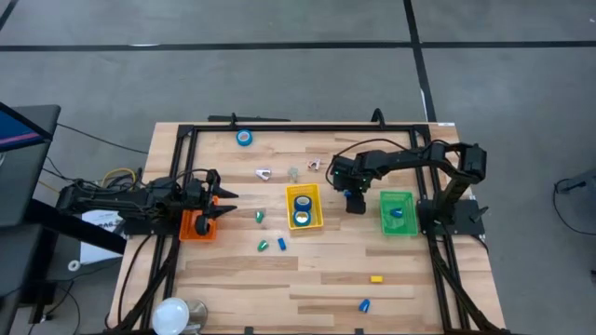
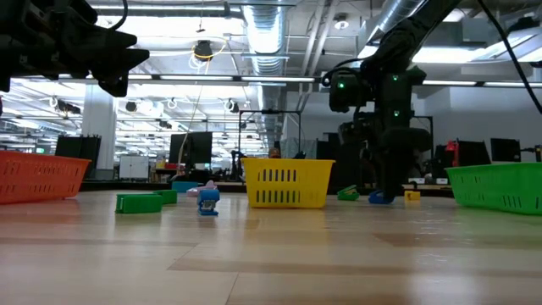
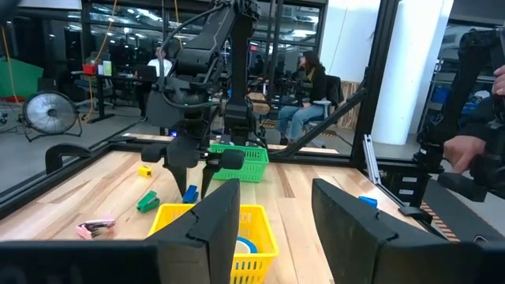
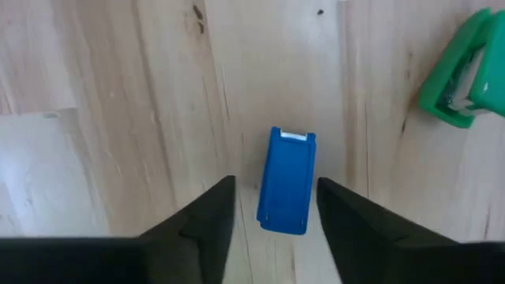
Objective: Pick and place Stapler, Stapler remover, tape
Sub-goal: Put the blue stapler into the green basket
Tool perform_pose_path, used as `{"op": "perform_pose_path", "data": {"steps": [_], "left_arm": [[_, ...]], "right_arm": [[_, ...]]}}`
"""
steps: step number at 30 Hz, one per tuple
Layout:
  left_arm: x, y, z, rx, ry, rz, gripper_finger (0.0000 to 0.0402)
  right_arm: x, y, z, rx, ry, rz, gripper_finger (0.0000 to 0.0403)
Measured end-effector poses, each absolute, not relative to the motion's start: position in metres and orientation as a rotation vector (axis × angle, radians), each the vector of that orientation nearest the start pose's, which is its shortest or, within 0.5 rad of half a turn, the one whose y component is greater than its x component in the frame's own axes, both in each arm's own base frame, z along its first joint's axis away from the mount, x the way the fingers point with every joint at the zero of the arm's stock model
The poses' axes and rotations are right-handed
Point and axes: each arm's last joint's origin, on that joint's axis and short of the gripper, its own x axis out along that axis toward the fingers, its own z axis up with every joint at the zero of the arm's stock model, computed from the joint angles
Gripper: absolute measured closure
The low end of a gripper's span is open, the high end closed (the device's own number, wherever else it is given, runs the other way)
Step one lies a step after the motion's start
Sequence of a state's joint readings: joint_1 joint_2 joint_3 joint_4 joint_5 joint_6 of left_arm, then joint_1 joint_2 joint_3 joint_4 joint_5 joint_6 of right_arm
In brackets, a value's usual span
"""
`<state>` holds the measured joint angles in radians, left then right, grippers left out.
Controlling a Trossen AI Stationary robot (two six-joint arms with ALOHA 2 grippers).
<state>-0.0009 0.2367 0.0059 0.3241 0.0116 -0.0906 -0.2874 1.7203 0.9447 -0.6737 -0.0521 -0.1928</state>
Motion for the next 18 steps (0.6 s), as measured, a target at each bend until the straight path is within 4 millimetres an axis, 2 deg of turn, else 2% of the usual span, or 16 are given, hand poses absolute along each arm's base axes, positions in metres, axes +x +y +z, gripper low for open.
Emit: {"op": "perform_pose_path", "data": {"steps": [6, 10, 13, 18], "left_arm": [[0.112, 0.0, 0.177, -0.09, -0.093, -0.017, 0.0252], [0.112, 0.0, 0.177, -0.09, -0.094, -0.016, 0.0252], [0.112, 0.0, 0.177, -0.09, -0.095, -0.016, 0.0252], [0.112, 0.0, 0.178, -0.09, -0.101, -0.017, 0.0252]], "right_arm": [[0.276, -0.08, 0.142, 0.086, 1.432, -0.055, 0.0315], [0.278, -0.081, 0.145, 0.085, 1.427, -0.056, 0.0347], [0.279, -0.081, 0.153, 0.079, 1.405, -0.059, 0.035], [0.277, -0.08, 0.175, 0.066, 1.347, -0.067, 0.0333]]}}
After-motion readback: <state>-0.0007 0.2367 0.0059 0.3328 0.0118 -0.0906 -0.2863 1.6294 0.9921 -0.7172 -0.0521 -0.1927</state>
